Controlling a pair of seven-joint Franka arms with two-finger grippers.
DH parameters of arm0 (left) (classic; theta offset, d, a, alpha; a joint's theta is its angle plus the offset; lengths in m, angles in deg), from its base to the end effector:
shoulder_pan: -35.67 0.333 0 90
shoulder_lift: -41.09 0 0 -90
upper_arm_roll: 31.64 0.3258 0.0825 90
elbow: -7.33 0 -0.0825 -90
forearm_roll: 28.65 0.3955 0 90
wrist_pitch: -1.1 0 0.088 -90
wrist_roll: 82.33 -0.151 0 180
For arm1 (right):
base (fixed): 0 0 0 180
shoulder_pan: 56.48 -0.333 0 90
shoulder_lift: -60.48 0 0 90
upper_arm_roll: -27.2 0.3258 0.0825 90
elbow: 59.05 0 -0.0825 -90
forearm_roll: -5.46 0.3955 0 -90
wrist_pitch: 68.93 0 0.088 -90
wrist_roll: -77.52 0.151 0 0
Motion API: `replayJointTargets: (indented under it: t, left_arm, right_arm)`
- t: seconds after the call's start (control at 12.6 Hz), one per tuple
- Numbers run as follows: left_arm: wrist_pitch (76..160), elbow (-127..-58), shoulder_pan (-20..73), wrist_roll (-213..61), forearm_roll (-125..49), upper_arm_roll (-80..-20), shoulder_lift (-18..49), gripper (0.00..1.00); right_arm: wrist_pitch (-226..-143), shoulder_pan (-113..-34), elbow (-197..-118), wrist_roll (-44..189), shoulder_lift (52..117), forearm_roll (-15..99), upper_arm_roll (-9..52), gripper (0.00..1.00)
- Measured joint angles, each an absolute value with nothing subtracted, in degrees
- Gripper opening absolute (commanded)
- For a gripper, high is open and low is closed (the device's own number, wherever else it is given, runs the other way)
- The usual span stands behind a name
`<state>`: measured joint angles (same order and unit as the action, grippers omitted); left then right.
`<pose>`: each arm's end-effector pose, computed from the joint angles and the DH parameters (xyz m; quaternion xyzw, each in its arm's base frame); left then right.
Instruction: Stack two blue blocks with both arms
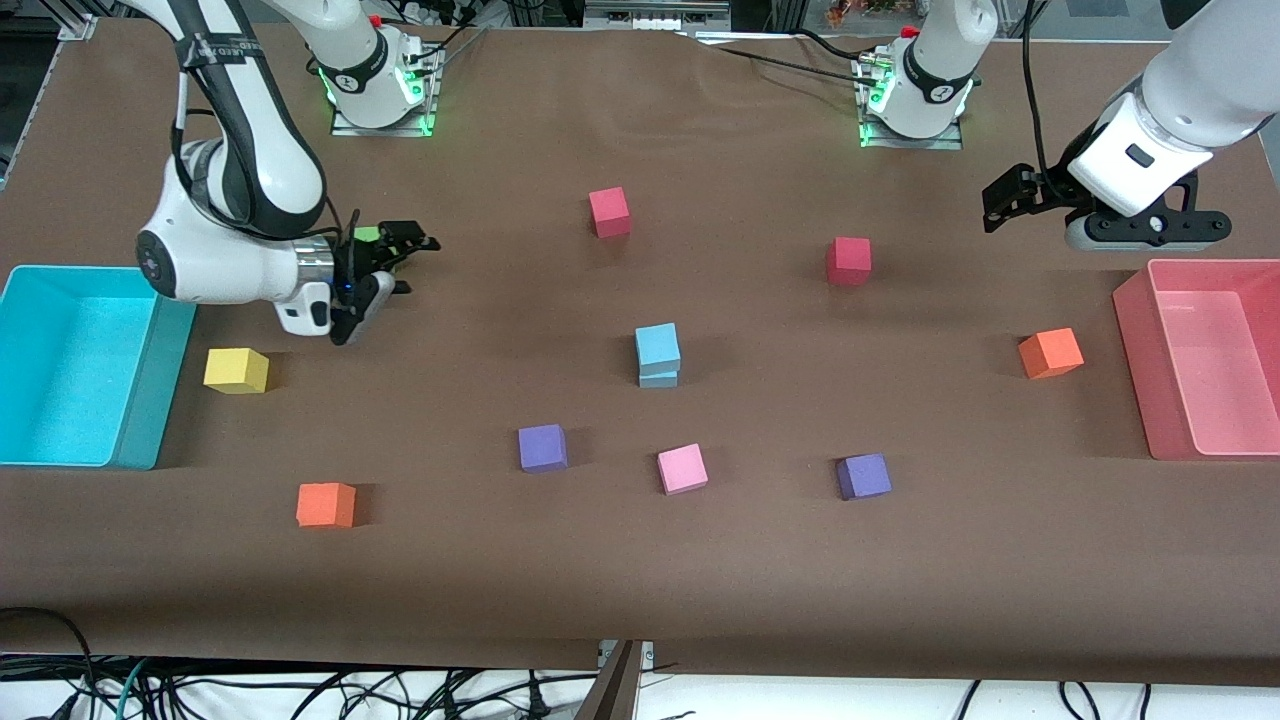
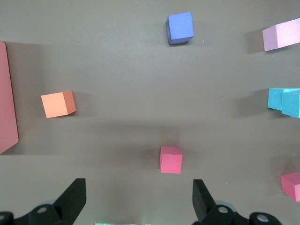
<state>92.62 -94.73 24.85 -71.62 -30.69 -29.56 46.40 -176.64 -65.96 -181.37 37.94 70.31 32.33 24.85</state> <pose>0.5215 -0.0849 0.5422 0.9986 0.0183 -0.0483 0.0114 0.5011 0.1159 0.2709 -0.9195 -0.2703 0.1420 0.2475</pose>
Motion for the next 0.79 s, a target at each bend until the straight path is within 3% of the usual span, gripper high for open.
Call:
replayJointTargets:
  t: [0.4, 0.79]
  left_arm:
    - [92.0, -94.6, 25.1, -75.2, -30.6, -28.2, 46.3, 1.0]
    - [92.0, -94.4, 25.3, -80.1, -30.6, -25.2, 46.3, 1.0]
  right_arm:
    - [-173.8, -64.0, -176.6, 64.6, 65.1, 14.8, 22.9, 1.0]
    - [-166.8, -63.5, -161.2, 76.8, 62.7, 6.8, 20.9, 1.0]
